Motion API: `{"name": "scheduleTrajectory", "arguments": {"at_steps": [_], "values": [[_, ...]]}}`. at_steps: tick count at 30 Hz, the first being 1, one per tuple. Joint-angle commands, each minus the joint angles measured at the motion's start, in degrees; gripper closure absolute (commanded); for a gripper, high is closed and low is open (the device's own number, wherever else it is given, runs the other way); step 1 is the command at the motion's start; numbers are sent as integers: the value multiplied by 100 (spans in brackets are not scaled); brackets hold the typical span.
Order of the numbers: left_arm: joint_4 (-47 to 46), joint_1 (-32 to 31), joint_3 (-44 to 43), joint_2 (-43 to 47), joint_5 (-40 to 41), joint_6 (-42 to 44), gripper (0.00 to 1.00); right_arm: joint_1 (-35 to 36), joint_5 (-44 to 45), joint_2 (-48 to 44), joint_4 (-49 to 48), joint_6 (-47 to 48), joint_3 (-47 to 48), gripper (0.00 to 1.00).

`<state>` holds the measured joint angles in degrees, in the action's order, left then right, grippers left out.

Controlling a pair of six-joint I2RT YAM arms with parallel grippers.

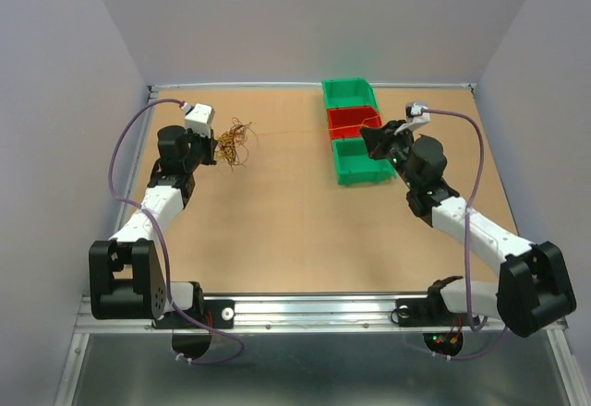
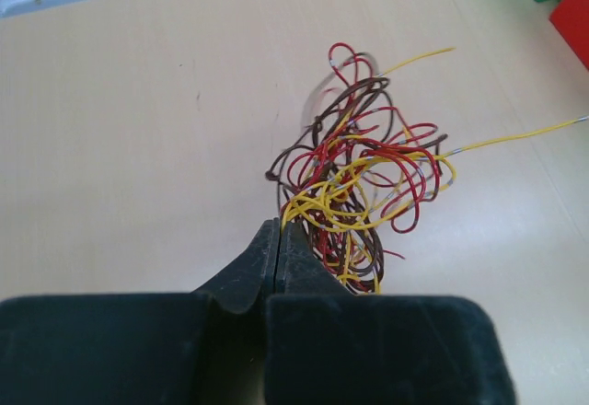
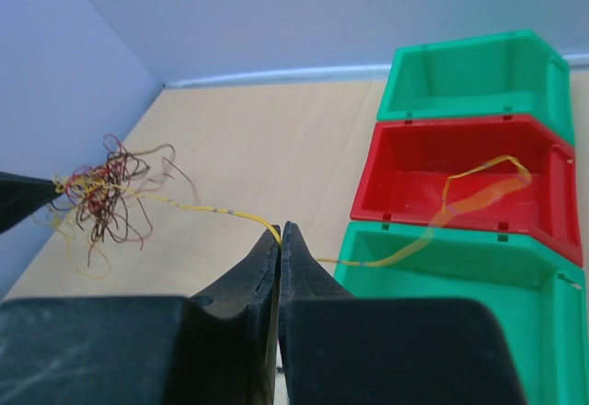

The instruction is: Untangle the cables

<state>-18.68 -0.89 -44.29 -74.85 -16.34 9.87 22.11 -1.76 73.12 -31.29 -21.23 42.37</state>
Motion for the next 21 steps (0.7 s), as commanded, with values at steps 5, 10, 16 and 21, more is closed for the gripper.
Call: {"name": "scheduleTrajectory", "arguments": {"at_steps": [5, 10, 16, 21], "values": [[-338, 27, -273, 120, 113, 24, 100, -49, 449, -1185, -483, 137, -571, 99], [-382, 27, -255, 190, 499, -46, 100, -49, 984, -2202, -449, 49, -1054, 100], [-207, 27, -334, 111, 150, 156, 68, -49, 906, -3400, 59, 233, -1354, 99], [-417, 10, -18, 663, -54, 340, 51, -49, -427, -3647, 509, 418, -1117, 100]]}}
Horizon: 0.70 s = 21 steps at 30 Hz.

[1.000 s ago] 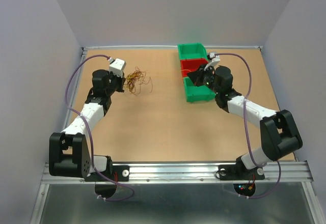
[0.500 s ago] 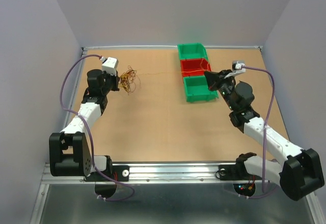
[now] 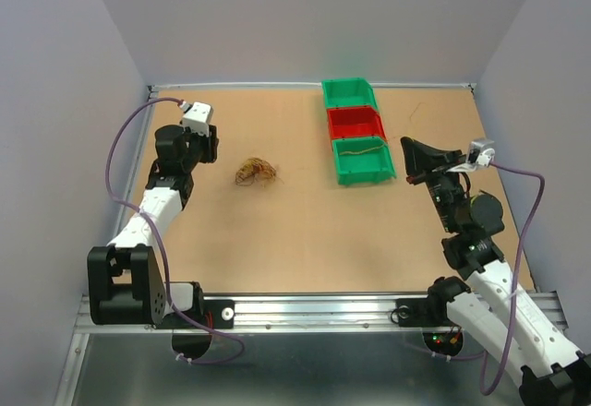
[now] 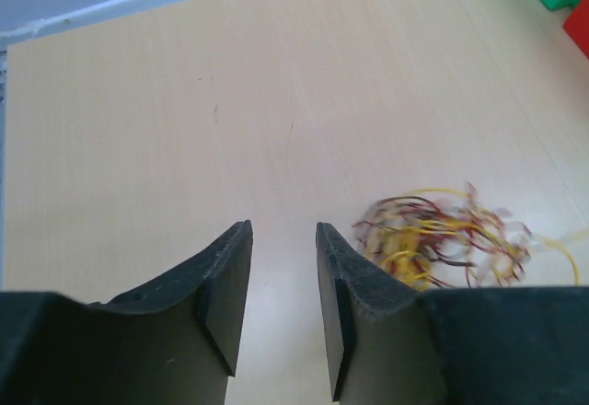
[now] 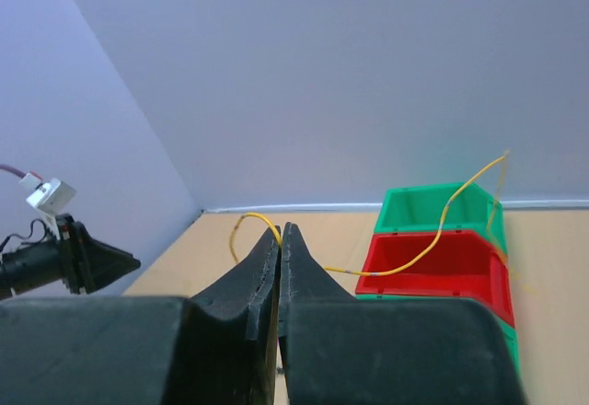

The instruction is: Untangle the cables

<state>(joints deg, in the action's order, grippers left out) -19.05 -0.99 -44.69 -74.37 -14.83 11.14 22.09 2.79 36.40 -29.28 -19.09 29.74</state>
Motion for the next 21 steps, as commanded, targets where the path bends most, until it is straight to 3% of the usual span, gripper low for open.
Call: {"name": "scheduleTrajectory", "arguments": {"at_steps": [1, 3, 4, 6, 7, 10, 11, 17, 21], "values": [[-398, 20, 82, 677, -187, 231, 51, -47, -1068, 68, 309, 187, 216, 99], [-450, 12, 161, 879, -466, 275, 48, -47, -1785, 287, 317, 230, 313, 99], [-485, 3, 223, 941, -703, 371, 41, -38, -2017, 384, 309, 213, 366, 99], [-530, -85, 372, 1073, -1485, 494, 20, -47, -2702, 708, 317, 134, 585, 99], [-530, -294, 408, 1091, -1897, 686, 17, -47, -2905, 806, 265, 99, 647, 99], [-442, -830, 540, 1152, -2103, 1091, 15, -38, -3398, 1105, 142, -42, 823, 99], [-433, -1267, 583, 1170, -1990, 1414, 15, -38, -3434, 1123, 133, -68, 841, 99], [-679, -2833, 664, 820, -1278, 2015, 15, -38, -3118, 852, 220, -33, 841, 99], [-662, -3397, 269, 126, -759, 2217, 15, -38, -2793, 615, 501, -24, 911, 99]]}}
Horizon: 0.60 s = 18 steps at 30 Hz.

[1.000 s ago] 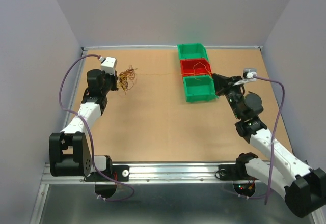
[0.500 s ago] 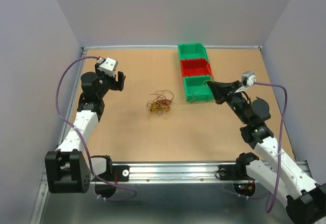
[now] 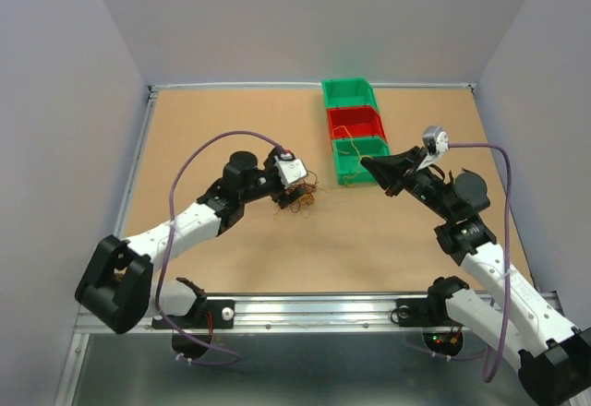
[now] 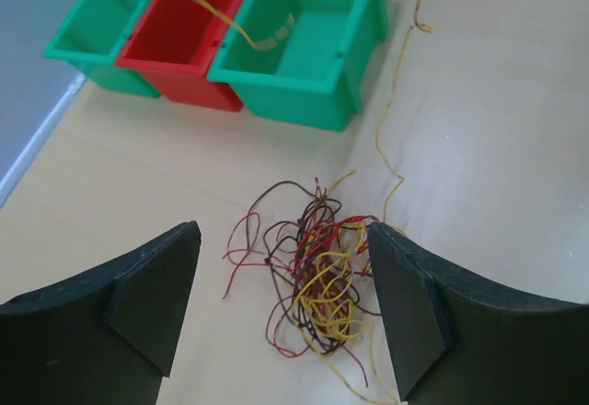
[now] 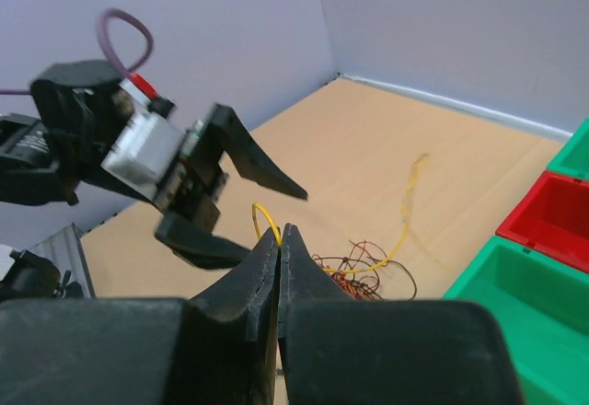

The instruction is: Untangle the cables

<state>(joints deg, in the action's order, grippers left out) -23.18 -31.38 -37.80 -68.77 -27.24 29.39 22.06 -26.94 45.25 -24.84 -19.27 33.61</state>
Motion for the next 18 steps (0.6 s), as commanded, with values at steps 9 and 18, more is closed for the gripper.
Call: {"name": "scheduleTrajectory", "arguments": {"at_steps": [9, 18], "values": [[-275, -1274, -1079, -2051, 1740, 674, 18, -36, 1384, -904, 366, -130, 498, 100], [-82, -1503, -1386, -2640, 1994, 850, 26, -36, 1455, -878, 489, -112, 551, 100]]}}
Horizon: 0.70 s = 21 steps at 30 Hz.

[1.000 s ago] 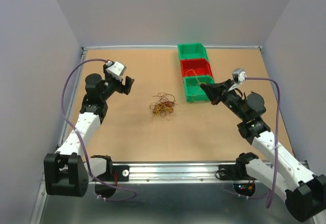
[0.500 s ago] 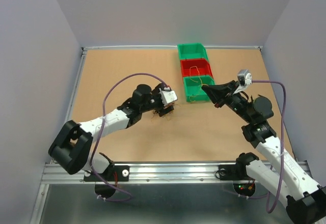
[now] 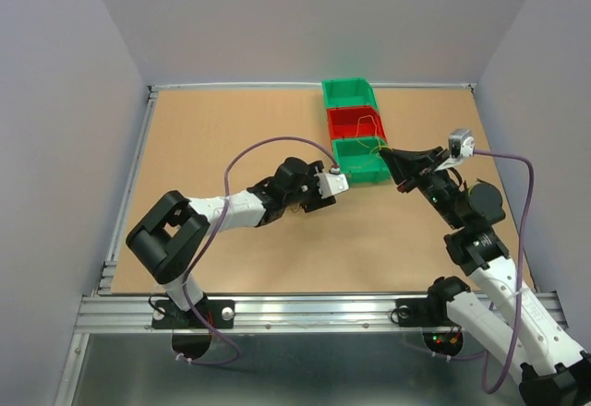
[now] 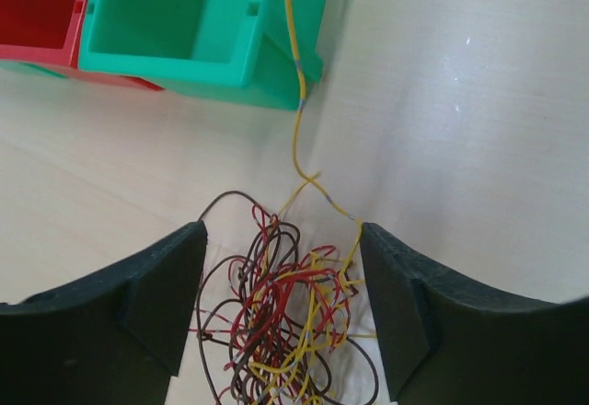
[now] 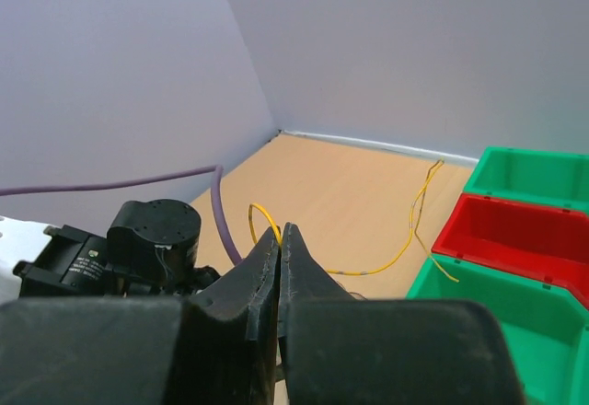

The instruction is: Untangle the cables

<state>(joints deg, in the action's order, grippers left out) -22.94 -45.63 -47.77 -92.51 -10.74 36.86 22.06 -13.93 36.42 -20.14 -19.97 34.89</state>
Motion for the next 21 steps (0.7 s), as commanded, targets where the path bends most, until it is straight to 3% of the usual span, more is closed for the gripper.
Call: {"name": "scheduleTrajectory", "arguments": {"at_steps": [1, 6, 9, 12, 16, 21], "values": [[-45, -78, -461, -355, 432, 58, 29, -36, 154, -4, 19, -51, 413, 99], [552, -130, -908, -777, 433, 93, 35, -36, 645, -328, 45, -139, 247, 99], [799, -219, -1085, -988, 687, 85, 51, -36, 1312, -872, 54, -218, 106, 99], [783, -219, -1121, -1041, 1239, -30, 73, -36, 2260, -1575, 194, -192, -149, 99], [694, -44, -1156, -1006, 1873, -293, 75, -44, 2991, -2559, 493, -122, -351, 100], [939, 974, -1462, -997, 1664, -863, 77, -36, 3563, -3508, 898, -174, -457, 100]]}}
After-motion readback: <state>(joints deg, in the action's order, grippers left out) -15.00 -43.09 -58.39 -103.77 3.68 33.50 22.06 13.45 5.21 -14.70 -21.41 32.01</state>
